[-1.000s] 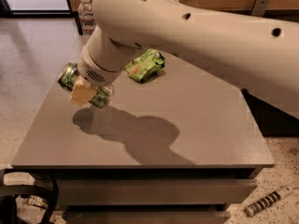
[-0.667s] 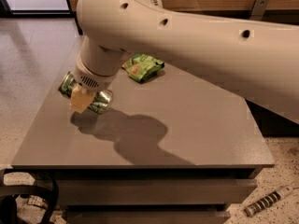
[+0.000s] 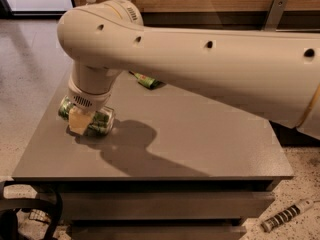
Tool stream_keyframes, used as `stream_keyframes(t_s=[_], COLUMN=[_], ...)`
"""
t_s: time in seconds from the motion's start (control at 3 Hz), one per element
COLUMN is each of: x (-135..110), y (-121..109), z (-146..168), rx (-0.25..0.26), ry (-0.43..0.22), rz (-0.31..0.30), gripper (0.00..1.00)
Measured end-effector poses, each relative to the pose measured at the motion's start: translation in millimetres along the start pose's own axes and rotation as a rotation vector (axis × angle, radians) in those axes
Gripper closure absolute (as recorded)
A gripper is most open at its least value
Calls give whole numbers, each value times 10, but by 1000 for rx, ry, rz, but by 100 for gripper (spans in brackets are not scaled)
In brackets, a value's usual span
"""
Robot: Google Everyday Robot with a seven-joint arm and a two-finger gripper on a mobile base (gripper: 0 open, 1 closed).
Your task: Knock green can over
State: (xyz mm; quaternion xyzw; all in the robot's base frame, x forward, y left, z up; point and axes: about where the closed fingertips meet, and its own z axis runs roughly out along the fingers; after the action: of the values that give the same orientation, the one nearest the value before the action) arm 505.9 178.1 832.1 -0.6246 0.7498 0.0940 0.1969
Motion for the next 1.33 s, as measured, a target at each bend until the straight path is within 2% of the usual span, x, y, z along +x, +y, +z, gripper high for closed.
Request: stream_keyframes(t_s=[0.33,0.67,1.0,1.33], x=[-30,-32,-33,-36], y=[58,57,64,71], z=[122,118,116,101], rx=[-17,-17,-17,-15], ry=[17,17,17,16], rz=[-2,-2,-3,-5], gripper=[100,86,62,30])
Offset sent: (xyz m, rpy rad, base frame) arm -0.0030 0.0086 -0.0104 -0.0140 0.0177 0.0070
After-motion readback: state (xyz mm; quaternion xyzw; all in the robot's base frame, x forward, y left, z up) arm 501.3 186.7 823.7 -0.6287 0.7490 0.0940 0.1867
